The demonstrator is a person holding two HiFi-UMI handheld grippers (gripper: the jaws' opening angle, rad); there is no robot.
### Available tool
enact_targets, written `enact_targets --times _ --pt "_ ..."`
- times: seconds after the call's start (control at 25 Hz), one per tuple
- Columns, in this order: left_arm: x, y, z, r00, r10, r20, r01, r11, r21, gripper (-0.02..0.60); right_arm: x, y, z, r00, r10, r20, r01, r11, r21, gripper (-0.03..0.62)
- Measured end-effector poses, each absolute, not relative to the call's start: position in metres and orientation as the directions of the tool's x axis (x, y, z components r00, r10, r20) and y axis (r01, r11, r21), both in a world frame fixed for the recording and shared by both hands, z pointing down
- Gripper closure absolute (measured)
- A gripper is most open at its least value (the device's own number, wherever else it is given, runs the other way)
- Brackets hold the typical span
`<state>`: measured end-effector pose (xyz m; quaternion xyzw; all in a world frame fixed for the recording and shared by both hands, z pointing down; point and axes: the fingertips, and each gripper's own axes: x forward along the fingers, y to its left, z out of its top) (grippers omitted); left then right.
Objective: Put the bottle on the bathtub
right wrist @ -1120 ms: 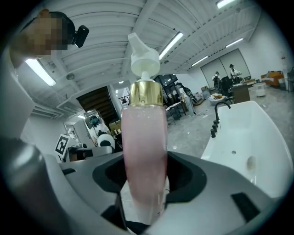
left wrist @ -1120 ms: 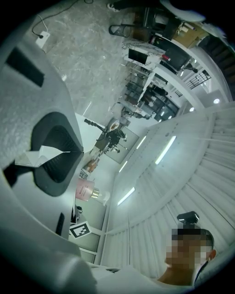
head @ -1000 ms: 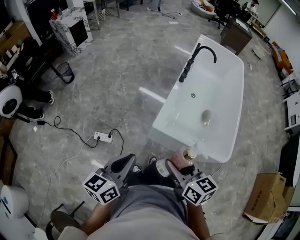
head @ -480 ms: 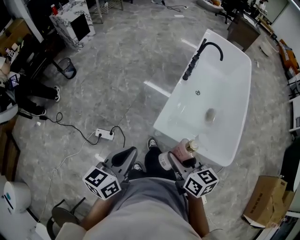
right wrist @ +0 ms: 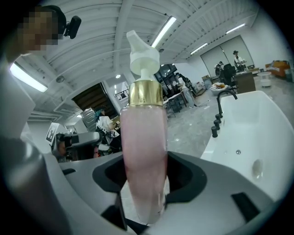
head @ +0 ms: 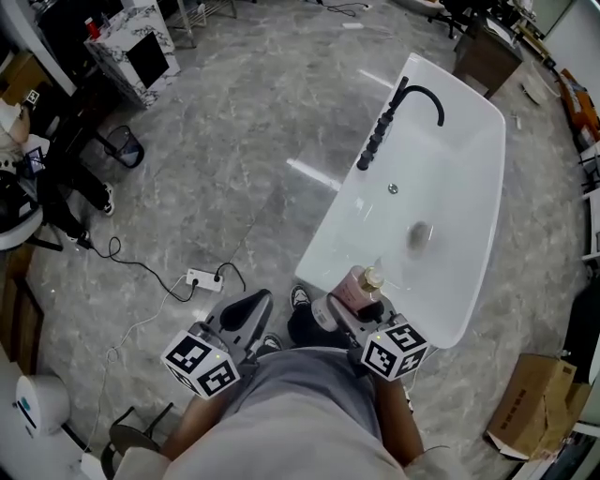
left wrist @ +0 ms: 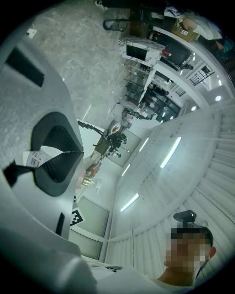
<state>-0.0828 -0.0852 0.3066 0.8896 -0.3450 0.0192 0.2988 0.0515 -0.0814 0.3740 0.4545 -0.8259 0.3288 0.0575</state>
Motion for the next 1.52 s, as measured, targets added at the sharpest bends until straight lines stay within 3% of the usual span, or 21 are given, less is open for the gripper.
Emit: enact_targets --times 0.56,1.52 --pt "-0.045 -0.161 0.320 0.709 -0.641 0.294 -0.686 -0.529 0.500 0.572 0.091 -0.177 0.401 -0.643 -0.650 0.405 -0.754 0.442 -0.486 0.375" --pt "-0.060 -0.153 0.365 0.675 -0.620 0.399 -0.717 -0.427 0.550 0.572 0.063 -0.199 0.530 -0.672 -0.446 0.592 -0.725 0.559 -0.401 0.375"
